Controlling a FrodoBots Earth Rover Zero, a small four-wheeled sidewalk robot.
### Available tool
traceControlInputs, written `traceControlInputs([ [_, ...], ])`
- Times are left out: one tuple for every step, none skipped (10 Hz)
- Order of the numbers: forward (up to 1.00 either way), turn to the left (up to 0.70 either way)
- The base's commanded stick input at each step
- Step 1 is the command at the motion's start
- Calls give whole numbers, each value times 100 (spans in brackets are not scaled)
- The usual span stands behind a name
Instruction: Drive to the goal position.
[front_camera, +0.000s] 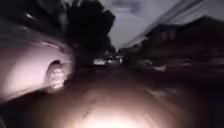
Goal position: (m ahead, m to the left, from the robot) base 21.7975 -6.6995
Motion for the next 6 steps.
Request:
traceControlInputs([
  [100,27],
  [58,16],
  [44,0],
  [100,0],
  [100,0],
  [100,0],
])
